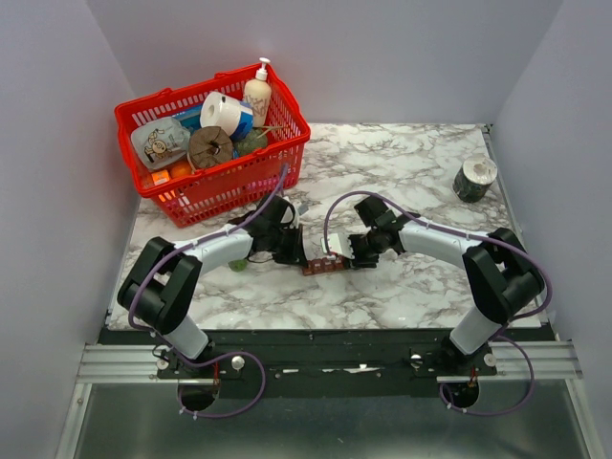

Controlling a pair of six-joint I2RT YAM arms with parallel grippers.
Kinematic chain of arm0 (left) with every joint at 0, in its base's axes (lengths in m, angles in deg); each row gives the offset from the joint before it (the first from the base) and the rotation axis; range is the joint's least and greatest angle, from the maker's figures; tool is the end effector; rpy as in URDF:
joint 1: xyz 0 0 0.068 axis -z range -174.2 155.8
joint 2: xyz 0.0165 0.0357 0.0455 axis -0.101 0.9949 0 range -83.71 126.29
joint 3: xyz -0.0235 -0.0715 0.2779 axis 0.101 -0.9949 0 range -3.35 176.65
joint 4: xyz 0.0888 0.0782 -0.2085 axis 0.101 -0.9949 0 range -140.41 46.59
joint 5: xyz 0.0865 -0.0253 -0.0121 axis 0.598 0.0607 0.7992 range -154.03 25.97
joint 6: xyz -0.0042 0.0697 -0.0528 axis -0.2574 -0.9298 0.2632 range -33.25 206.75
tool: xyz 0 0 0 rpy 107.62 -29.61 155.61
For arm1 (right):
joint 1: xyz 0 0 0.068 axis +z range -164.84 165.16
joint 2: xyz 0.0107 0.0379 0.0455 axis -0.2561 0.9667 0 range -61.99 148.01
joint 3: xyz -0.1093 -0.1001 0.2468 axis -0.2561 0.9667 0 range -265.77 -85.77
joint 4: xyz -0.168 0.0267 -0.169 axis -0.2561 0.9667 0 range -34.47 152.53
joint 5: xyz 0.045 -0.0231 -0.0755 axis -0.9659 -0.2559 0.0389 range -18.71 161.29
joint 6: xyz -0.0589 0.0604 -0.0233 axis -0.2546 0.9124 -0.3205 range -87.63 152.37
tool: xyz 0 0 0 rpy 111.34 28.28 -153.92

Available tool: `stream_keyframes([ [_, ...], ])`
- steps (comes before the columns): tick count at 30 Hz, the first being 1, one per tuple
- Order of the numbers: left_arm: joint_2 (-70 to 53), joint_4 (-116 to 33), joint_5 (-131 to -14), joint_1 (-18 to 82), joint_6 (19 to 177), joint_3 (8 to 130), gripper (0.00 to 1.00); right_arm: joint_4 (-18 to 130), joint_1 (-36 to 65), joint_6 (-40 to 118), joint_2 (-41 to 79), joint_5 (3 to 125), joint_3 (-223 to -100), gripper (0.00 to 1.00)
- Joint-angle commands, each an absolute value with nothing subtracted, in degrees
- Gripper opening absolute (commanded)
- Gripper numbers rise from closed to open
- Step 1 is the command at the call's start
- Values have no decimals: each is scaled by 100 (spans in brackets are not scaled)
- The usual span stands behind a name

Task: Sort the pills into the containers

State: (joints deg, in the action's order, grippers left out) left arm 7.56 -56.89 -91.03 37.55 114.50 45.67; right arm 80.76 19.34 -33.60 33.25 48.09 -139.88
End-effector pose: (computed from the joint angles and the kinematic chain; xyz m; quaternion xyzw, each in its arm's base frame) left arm 0.2462 -0.1938 0.1701 0.1011 0.9262 -0.3359 0.1380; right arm 0.2394 0.1996 0.1581 -0.7617 0.5838 0.1344 0.2469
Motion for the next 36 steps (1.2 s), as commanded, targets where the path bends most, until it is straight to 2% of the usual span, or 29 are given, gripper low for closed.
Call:
stream_keyframes([
  [1, 577, -5853, -9057, 3797, 11399, 4921, 9, 8190, 1961, -3293, 3610, 5064, -13894, 26],
  [14, 515, -6328, -8732, 3770, 11154, 5343, 9, 8190, 1953, -3284, 3618, 5055, -13903, 26],
  [28, 1481, -6381, -8767, 3972, 10986, 5018, 7, 8225, 1961, -3267, 3680, 5073, -13956, 26],
  [36, 1351, -6521, -8565, 3955, 10925, 5219, 7, 8225, 1961, -3258, 3689, 5099, -13956, 26],
])
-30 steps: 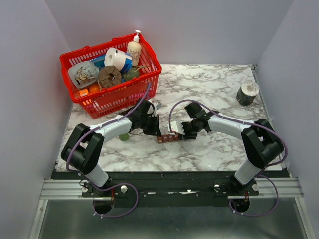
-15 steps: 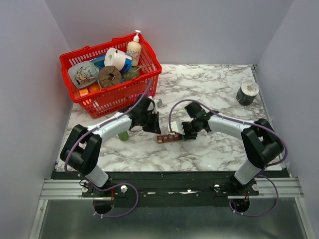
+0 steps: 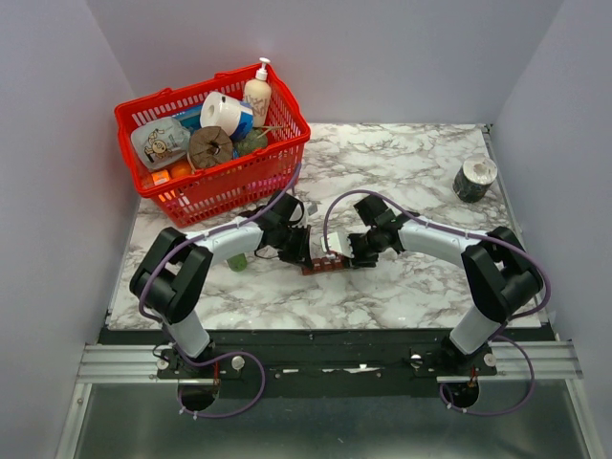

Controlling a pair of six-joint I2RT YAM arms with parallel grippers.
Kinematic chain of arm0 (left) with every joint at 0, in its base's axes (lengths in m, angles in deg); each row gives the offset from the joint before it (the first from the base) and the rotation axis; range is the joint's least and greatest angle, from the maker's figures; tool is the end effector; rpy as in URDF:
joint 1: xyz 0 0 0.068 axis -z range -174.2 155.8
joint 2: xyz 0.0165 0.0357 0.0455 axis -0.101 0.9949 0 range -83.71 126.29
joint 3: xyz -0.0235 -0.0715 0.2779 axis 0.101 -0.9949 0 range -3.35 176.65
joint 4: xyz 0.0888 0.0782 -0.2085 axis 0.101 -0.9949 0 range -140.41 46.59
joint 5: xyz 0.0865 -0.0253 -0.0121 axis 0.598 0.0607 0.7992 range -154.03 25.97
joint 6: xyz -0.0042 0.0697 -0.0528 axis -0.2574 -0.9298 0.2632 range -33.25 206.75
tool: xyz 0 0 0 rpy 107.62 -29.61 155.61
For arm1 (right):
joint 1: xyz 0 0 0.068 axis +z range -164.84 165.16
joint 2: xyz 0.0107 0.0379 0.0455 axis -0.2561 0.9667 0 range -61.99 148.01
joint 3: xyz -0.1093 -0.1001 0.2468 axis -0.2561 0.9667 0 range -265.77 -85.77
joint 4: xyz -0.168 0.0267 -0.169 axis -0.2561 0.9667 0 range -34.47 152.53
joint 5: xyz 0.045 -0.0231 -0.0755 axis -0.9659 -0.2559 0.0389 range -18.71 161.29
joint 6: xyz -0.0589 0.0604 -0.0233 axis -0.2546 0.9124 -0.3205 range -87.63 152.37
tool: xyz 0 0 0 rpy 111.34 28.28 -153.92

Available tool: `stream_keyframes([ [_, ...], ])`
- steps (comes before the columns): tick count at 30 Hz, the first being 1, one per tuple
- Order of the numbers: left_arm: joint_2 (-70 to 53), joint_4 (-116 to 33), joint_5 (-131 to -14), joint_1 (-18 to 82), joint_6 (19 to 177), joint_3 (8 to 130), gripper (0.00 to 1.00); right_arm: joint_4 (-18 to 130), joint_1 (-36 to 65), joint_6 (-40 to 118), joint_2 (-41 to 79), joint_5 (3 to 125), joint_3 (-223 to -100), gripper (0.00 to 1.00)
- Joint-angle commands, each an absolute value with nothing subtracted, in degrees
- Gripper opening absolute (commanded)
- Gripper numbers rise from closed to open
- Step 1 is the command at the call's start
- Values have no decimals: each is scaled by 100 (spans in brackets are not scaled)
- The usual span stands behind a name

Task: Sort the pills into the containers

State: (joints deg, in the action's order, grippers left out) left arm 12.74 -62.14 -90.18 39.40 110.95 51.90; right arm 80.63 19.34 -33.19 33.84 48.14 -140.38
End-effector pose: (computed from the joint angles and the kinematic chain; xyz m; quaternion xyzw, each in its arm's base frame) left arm 0.2557 -0.2110 0.1661 0.1355 0.9328 -0.3134 0.1156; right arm 0.2418 0.2012 0.1575 -0.7596 0.5865 0.1347 0.2466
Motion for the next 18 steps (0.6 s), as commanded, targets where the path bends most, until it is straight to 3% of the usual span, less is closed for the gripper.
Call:
stream_keyframes([
  [1, 1185, -6556, -8565, 3946, 10934, 5246, 8, 8225, 1961, -3249, 3680, 5099, -13965, 26],
  [10, 94, -6811, -8397, 3727, 11048, 5589, 15, 8216, 1953, -3223, 3706, 5082, -13982, 26],
  [18, 242, -6636, -8749, 3718, 11074, 5563, 14, 8233, 1961, -3223, 3715, 5073, -13974, 26],
])
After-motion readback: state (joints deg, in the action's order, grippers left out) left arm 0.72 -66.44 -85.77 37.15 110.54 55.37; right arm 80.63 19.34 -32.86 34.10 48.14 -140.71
